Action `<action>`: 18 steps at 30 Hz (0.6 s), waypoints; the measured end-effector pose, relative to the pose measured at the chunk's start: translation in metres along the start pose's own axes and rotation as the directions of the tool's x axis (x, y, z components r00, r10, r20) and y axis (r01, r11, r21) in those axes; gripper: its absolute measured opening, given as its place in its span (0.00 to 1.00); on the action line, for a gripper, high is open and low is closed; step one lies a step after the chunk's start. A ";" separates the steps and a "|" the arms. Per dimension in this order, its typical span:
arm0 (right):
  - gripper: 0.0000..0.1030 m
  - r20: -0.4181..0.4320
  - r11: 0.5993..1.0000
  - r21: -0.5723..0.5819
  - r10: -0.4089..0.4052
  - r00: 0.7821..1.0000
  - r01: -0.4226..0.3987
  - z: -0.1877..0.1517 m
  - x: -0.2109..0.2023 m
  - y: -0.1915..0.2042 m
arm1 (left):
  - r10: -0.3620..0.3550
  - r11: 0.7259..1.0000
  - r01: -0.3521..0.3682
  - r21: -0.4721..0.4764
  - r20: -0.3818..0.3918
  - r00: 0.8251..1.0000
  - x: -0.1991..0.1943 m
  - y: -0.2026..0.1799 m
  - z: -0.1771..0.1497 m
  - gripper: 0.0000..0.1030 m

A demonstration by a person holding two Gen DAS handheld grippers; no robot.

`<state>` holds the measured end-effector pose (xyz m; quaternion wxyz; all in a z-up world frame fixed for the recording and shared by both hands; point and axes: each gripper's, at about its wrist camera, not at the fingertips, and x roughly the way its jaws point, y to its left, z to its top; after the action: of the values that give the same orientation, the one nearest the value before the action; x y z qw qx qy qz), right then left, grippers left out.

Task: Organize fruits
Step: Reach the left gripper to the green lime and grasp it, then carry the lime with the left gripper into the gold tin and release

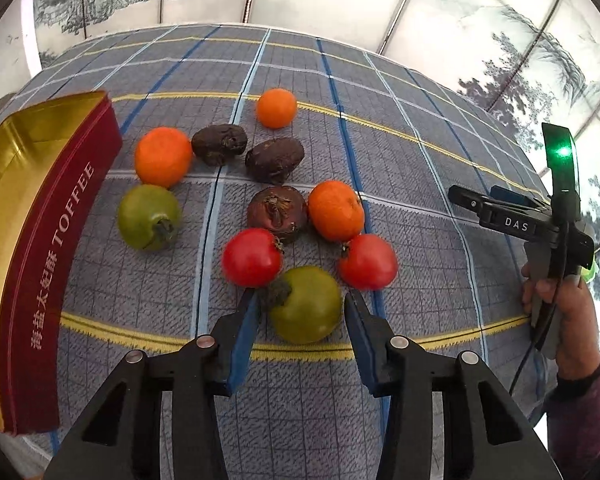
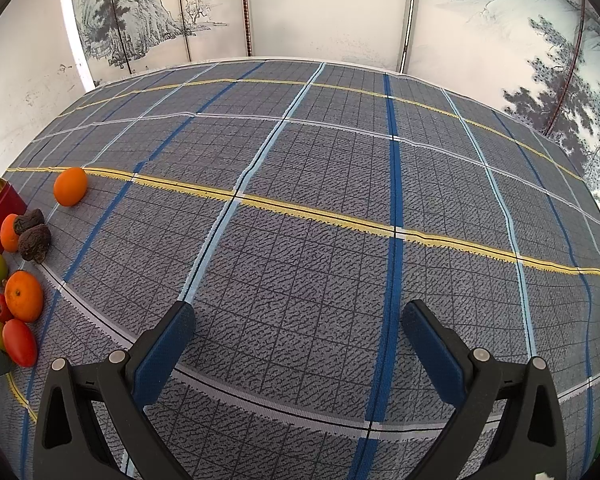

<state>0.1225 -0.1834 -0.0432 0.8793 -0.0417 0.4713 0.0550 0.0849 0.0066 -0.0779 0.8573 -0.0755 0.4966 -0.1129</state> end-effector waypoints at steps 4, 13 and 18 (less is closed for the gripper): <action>1.00 0.000 1.000 0.000 0.000 1.000 0.000 0.000 0.000 0.000 | 0.003 1.000 -0.003 0.014 0.004 1.000 0.002 -0.001 0.003 0.43; 1.00 0.000 1.000 0.017 -0.010 1.000 0.010 0.000 0.000 -0.004 | 0.013 0.996 -0.017 0.089 0.039 0.999 -0.024 -0.007 -0.011 0.33; 1.00 0.000 0.999 0.036 -0.024 1.000 0.024 0.001 0.001 -0.007 | 0.082 0.985 -0.099 0.143 0.120 0.989 -0.059 -0.009 -0.009 0.33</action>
<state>0.1250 -0.1899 -0.0432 0.8805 -0.0316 0.4716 0.0358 0.0478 0.0140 -0.0306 0.8916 0.0047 0.4402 -0.1060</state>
